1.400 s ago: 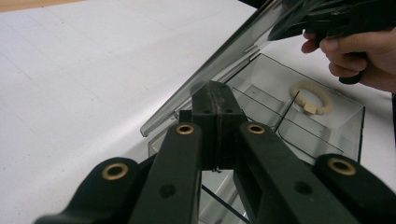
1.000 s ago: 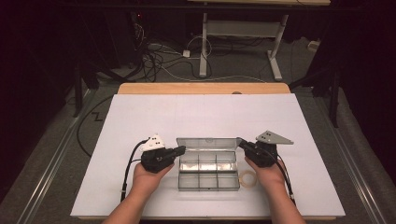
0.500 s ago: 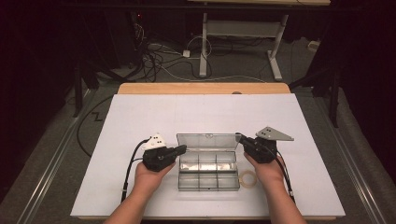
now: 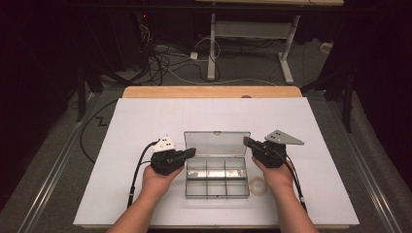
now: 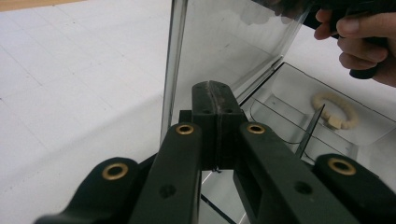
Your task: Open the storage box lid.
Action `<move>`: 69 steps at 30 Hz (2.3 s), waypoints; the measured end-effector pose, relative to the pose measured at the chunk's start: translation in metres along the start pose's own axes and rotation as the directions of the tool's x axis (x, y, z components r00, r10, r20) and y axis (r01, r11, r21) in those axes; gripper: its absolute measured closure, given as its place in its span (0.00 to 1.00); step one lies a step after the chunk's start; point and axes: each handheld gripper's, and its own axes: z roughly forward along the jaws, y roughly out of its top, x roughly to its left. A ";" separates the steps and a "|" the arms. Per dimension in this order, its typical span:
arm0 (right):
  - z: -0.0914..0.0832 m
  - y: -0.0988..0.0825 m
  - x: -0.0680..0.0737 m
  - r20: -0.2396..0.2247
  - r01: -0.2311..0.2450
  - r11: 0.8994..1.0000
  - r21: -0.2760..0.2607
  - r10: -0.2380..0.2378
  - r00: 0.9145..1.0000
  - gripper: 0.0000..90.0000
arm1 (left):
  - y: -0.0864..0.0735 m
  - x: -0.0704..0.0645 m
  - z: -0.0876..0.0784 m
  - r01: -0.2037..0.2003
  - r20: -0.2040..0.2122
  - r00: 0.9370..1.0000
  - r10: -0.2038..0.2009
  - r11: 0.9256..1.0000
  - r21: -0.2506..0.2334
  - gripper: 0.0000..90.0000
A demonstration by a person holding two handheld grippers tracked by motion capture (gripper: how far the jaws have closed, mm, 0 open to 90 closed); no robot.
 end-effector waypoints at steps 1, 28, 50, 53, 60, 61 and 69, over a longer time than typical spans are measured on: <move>0.000 0.000 0.000 0.000 -0.001 1.000 0.001 0.001 1.000 1.00 | 0.000 0.000 0.000 0.000 -0.001 1.000 0.000 1.000 -0.001 0.98; 0.009 -0.001 -0.004 0.012 -0.028 0.999 0.019 0.028 1.000 1.00 | -0.007 0.033 -0.023 0.097 -0.105 0.990 -0.099 0.995 -0.024 0.98; 0.012 -0.002 -0.008 0.021 -0.033 0.999 0.024 0.033 0.999 1.00 | 0.017 0.037 0.005 0.082 -0.063 0.994 -0.084 0.996 -0.032 0.98; 0.013 -0.002 -0.009 0.024 -0.038 0.999 0.027 0.037 0.999 1.00 | 0.016 0.039 0.006 0.089 -0.062 0.994 -0.091 0.995 -0.034 0.98; 0.018 -0.002 -0.013 0.027 -0.040 0.998 0.039 0.039 0.999 1.00 | 0.014 0.043 0.011 0.103 -0.065 0.992 -0.105 0.994 -0.026 0.98; 0.018 -0.002 -0.013 0.030 -0.040 0.998 0.042 0.039 0.999 1.00 | 0.014 0.044 0.012 0.105 -0.066 0.992 -0.106 0.994 -0.024 0.98; 0.026 -0.003 -0.017 0.035 -0.044 0.996 0.073 0.041 0.999 1.00 | 0.014 0.049 0.021 0.125 -0.077 0.989 -0.124 0.992 0.002 0.98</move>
